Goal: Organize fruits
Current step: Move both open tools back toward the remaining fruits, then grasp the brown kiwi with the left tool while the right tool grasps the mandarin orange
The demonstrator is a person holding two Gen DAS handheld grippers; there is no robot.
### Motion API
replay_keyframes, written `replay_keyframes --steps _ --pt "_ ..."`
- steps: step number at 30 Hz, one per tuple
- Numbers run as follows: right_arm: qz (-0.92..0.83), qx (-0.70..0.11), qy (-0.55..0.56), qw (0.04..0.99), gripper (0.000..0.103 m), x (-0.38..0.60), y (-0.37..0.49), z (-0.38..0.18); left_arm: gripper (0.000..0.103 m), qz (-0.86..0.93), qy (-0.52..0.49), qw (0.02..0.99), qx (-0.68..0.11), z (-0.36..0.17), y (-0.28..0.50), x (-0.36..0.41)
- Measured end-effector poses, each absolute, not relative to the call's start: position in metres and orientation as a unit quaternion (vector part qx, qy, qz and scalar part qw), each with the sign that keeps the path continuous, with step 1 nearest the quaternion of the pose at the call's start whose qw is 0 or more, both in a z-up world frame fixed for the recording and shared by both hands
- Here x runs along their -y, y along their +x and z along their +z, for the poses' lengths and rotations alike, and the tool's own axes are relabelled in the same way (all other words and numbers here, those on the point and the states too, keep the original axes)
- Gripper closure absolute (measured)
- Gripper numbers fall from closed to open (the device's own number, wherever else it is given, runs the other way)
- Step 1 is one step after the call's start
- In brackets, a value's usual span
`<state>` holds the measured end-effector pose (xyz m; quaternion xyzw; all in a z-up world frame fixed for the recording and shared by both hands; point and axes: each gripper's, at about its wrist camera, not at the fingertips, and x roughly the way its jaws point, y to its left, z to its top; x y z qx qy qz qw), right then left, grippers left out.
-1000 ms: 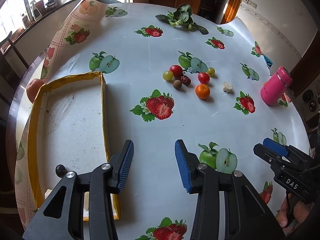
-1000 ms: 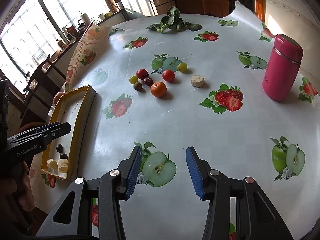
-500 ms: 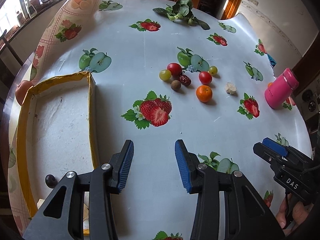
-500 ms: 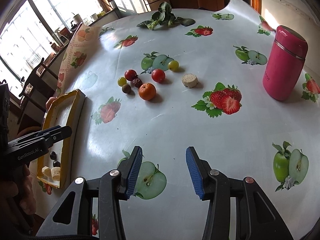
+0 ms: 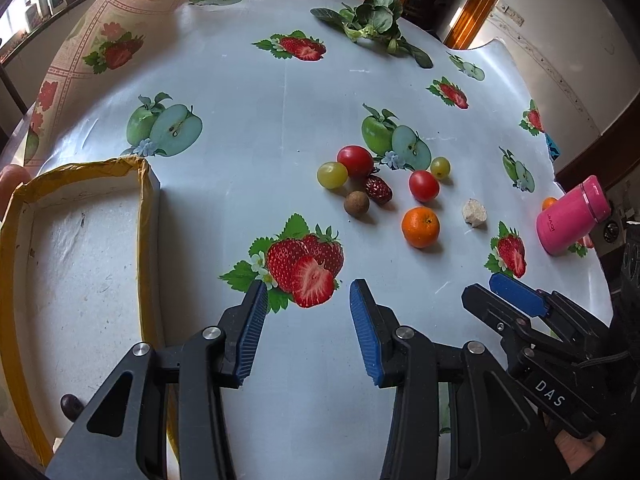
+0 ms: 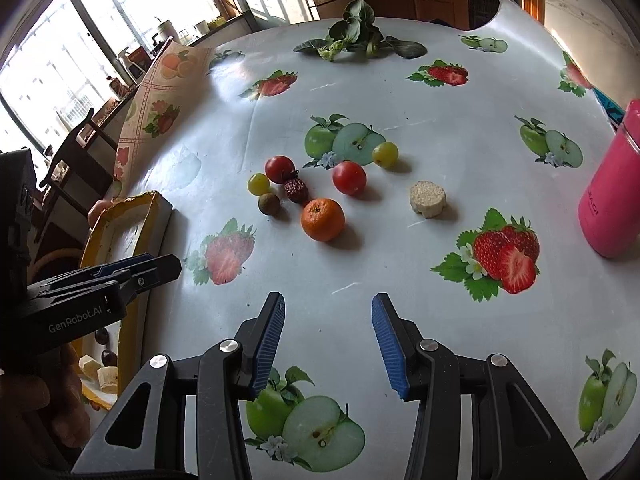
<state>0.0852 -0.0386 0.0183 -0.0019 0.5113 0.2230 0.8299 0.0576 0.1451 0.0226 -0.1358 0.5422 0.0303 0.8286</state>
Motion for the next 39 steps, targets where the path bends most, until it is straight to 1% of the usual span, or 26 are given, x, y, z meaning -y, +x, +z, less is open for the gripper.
replay_keyframes --steps 9,11,12,15,20,22,23,29,39 --pt "0.222 -0.516 -0.031 0.827 0.056 0.002 0.137 -0.012 0.062 0.016 -0.152 0.819 -0.553 0.001 0.102 -0.141" --pt "0.218 -0.52 -0.035 0.825 0.059 0.0 0.143 -0.018 0.062 0.012 -0.152 0.817 -0.557 -0.004 0.111 -0.138" --pt "0.227 -0.518 -0.024 0.824 0.068 0.003 0.144 -0.017 0.062 0.008 -0.151 0.816 -0.558 -0.007 0.116 -0.137" --pt "0.219 -0.506 -0.026 0.834 0.069 0.012 0.136 -0.01 0.062 0.0 -0.156 0.811 -0.563 -0.017 0.128 -0.131" --pt "0.217 -0.509 0.012 0.833 0.069 0.035 0.121 -0.003 0.063 -0.002 -0.153 0.815 -0.559 -0.025 0.141 -0.119" --pt "0.214 -0.512 0.023 0.831 0.069 0.041 0.116 -0.003 0.076 -0.002 -0.14 0.819 -0.557 -0.025 0.145 -0.113" --pt "0.21 -0.514 0.027 0.831 0.069 0.044 0.114 -0.003 0.084 -0.006 -0.136 0.817 -0.56 -0.026 0.146 -0.111" --pt "0.202 -0.518 0.052 0.829 0.069 0.057 0.104 0.002 0.084 -0.004 -0.117 0.818 -0.564 -0.022 0.135 -0.106" --pt "0.207 -0.509 0.049 0.834 0.069 0.057 0.078 0.023 0.084 0.016 -0.105 0.829 -0.549 0.007 0.076 -0.114"
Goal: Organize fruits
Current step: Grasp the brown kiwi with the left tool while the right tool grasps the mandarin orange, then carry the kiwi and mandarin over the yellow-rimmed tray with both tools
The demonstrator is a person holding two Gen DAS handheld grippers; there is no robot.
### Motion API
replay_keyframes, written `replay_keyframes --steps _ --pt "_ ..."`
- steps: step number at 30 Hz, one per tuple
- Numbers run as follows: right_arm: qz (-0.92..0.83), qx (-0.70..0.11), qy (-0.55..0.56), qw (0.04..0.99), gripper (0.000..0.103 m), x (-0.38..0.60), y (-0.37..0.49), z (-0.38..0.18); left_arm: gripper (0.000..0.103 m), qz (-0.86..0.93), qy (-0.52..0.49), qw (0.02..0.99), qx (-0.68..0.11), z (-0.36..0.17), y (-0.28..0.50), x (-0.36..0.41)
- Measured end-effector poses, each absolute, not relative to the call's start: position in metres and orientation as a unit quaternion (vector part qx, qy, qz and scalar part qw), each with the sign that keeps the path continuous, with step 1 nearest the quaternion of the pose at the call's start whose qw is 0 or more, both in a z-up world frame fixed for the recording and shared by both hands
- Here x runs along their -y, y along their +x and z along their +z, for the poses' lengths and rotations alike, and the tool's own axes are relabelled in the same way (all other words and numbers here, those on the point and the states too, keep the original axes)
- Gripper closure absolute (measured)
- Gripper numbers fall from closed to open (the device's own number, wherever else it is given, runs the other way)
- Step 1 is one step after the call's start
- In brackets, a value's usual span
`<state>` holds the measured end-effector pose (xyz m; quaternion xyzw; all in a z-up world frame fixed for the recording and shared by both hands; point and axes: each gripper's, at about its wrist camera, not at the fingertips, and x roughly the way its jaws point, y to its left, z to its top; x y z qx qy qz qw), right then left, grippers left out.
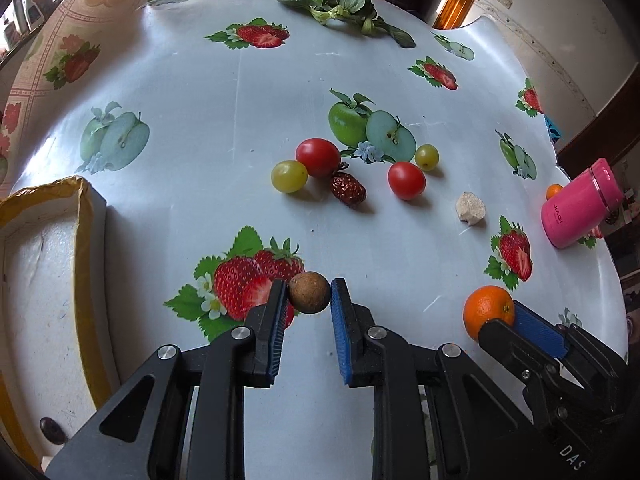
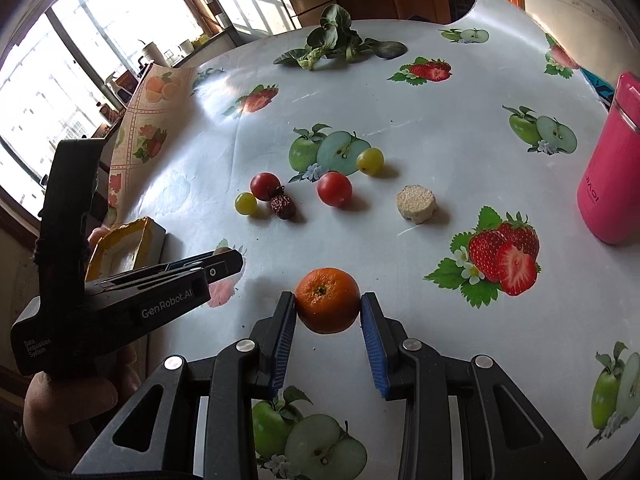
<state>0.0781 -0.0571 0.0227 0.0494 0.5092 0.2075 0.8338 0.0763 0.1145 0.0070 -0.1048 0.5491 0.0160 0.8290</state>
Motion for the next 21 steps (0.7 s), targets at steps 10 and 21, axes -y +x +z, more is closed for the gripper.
replay_keyframes --steps 10,21 --pt "0.23 -0.503 0.031 0.832 0.069 0.036 0.04 0.04 0.084 0.044 -0.115 0.836 -0.535 0.03 0.025 -0.137" --pt "0.262 -0.497 -0.004 0.827 0.069 0.002 0.001 0.052 0.084 0.062 -0.125 0.845 -0.517 0.051 -0.021 -0.16"
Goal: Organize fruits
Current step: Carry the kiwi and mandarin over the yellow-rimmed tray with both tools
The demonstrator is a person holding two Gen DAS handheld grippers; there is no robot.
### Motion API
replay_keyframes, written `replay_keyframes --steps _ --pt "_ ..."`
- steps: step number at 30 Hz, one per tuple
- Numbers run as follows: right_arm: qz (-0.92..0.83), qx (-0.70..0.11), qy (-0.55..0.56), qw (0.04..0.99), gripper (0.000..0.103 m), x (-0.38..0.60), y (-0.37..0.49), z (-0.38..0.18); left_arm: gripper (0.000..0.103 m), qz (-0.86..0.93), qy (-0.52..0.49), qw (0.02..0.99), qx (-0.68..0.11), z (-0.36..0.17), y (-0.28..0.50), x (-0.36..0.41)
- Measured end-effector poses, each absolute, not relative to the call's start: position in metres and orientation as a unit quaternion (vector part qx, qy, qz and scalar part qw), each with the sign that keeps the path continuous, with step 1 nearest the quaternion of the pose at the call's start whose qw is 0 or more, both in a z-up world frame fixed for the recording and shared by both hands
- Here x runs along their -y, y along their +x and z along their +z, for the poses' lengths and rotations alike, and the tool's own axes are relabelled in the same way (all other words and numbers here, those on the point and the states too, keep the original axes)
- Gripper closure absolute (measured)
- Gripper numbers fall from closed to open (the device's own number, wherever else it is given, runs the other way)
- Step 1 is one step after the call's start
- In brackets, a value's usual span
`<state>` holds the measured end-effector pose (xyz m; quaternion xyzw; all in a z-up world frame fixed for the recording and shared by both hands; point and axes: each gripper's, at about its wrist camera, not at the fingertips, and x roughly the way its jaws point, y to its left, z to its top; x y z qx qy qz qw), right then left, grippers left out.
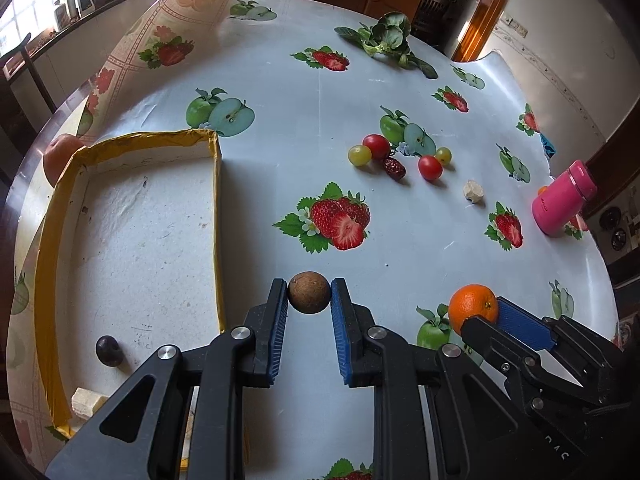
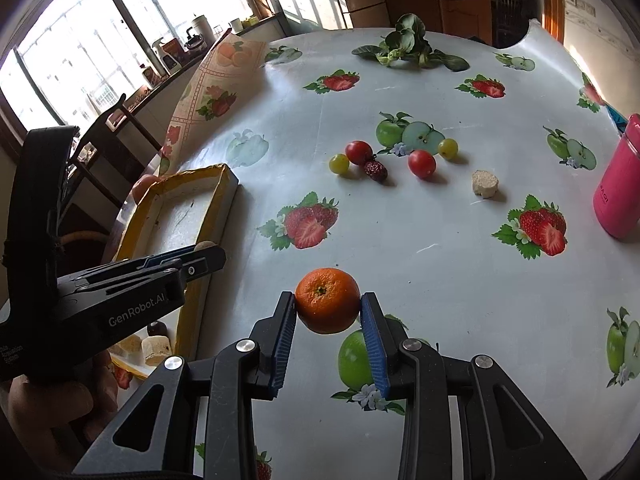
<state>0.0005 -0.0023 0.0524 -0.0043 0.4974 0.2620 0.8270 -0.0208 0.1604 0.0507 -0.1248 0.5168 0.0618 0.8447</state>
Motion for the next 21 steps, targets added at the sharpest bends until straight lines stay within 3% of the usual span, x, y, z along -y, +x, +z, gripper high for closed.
replay_keyframes --steps 21 --pt "0.306 -0.483 -0.042 0.819 0.069 -0.049 -0.033 0.069 0.084 0.099 -0.149 0.848 -0.499 0.063 -0.062 -0.203"
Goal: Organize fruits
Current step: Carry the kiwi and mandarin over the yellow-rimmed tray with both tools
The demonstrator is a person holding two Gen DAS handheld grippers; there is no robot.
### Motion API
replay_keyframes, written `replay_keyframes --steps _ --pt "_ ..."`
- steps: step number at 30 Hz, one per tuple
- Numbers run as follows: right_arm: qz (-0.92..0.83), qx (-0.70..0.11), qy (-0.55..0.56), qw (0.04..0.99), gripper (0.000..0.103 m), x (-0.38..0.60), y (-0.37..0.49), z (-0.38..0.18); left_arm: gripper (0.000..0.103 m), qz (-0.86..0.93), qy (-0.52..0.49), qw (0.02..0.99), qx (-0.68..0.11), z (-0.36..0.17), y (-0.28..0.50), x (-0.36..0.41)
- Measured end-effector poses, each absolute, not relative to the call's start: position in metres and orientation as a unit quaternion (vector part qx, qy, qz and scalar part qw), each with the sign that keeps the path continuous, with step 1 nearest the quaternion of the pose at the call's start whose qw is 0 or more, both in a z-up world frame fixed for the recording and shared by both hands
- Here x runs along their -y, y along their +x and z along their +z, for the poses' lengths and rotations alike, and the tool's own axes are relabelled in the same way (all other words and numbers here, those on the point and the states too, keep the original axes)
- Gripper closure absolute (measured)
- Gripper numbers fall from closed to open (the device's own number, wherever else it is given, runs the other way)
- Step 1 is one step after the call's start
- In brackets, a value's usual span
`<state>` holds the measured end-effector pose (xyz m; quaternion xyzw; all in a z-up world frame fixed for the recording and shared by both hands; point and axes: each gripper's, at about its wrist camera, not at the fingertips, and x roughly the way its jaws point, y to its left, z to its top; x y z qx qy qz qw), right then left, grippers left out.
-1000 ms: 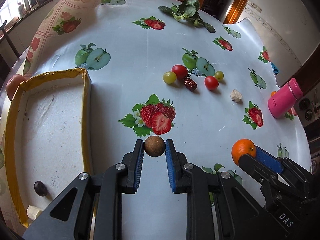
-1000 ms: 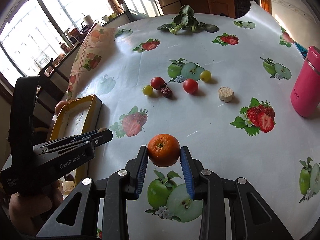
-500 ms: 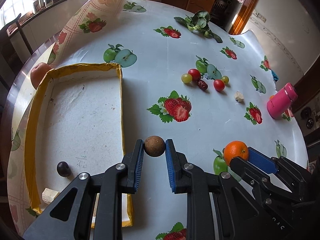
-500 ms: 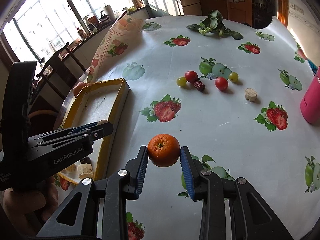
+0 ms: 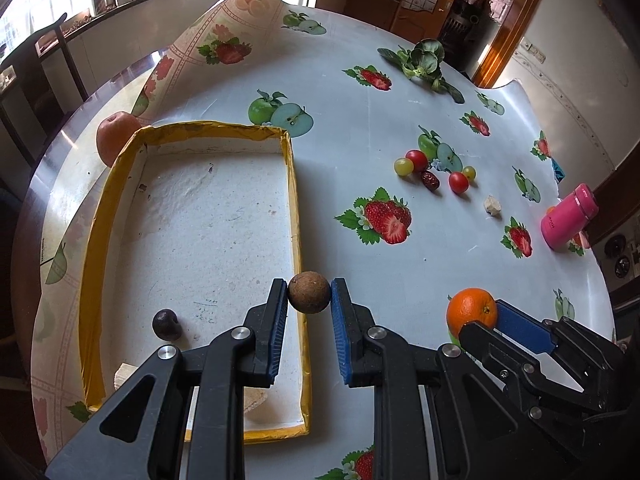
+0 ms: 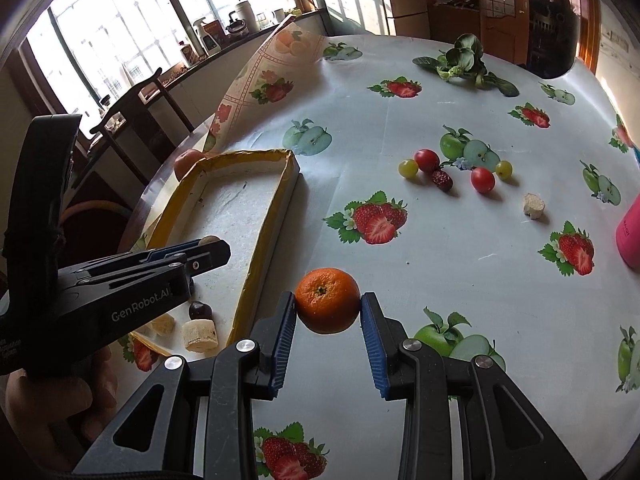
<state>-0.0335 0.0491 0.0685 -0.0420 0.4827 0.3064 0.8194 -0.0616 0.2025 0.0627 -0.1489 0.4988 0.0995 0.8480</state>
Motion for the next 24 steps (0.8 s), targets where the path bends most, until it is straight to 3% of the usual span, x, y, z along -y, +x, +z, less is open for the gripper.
replay_keyframes --steps 24 --pt "0.34 -0.489 -0.069 0.8 0.069 -0.095 -0.047 0.06 0.084 0.133 -0.173 0.838 -0.5 0.054 -0.082 -0.249"
